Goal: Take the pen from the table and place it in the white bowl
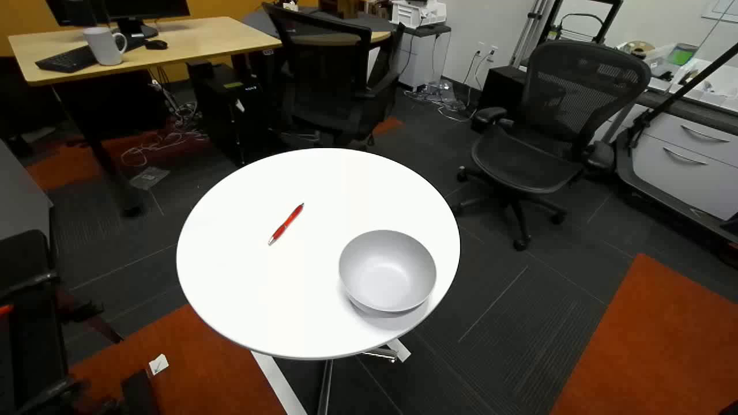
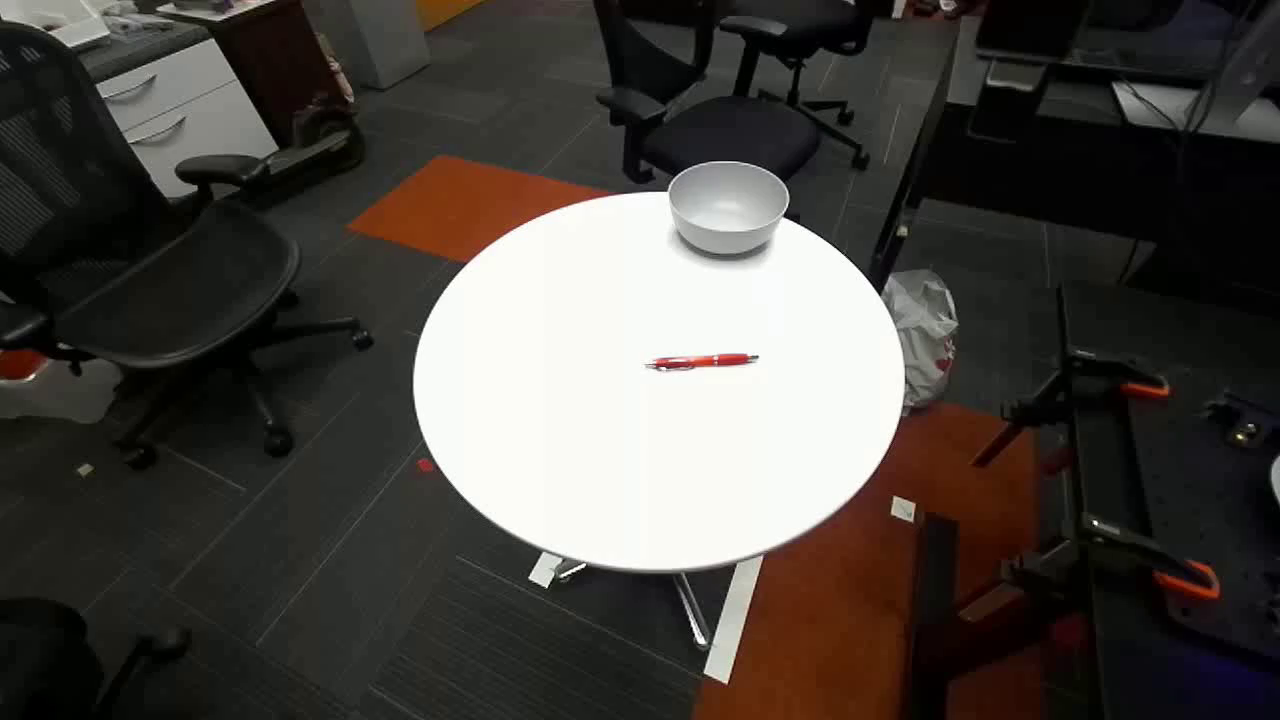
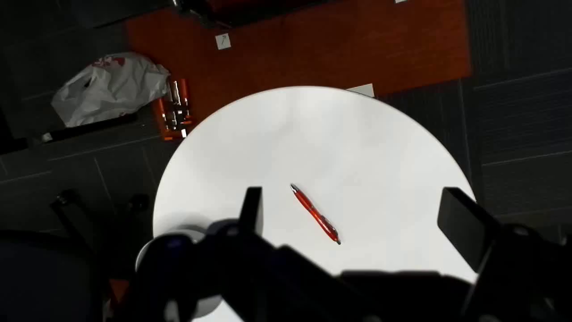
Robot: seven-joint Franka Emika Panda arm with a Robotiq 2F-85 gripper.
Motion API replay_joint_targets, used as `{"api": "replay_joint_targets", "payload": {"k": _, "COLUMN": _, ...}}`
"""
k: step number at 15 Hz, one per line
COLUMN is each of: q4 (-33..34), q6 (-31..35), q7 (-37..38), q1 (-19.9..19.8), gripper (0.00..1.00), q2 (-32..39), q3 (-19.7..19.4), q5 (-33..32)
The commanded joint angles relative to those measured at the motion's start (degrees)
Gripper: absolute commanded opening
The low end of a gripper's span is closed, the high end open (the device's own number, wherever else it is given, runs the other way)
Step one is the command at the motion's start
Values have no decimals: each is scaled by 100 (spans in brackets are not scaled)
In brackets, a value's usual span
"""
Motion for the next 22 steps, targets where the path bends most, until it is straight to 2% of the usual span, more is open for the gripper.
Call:
{"api": "replay_joint_targets", "payload": {"k": 1, "q4": 12, "q6": -14, "q7": 42, "q1": 184, "gripper": 100, "q2": 18, "q3": -164, "q5": -47}}
{"api": "replay_joint_targets", "payload": {"k": 5, "q4": 12, "q6": -14, "q7": 42, "q1": 184, "gripper": 100, "q2": 18, "q3": -164, "q5": -47}}
{"api": "replay_joint_targets", "payload": {"k": 12, "q4": -248, "q6": 807, "q7": -465, "q1": 253, "gripper": 100, "q2": 176, "q3": -356, "q5": -524}}
{"api": "replay_joint_targets", "payload": {"k": 17, "q4": -521, "q6": 1879, "q7": -1716, "q1": 237, "gripper": 100, "q2": 531, "q3": -763, "q5": -440}}
{"api": "replay_joint_targets", "payload": {"k": 22, "q4": -527, "q6": 2794, "q7": -2887, "q1": 149, "gripper": 100, "q2": 1256, "q3": -1198, "q5": -560}}
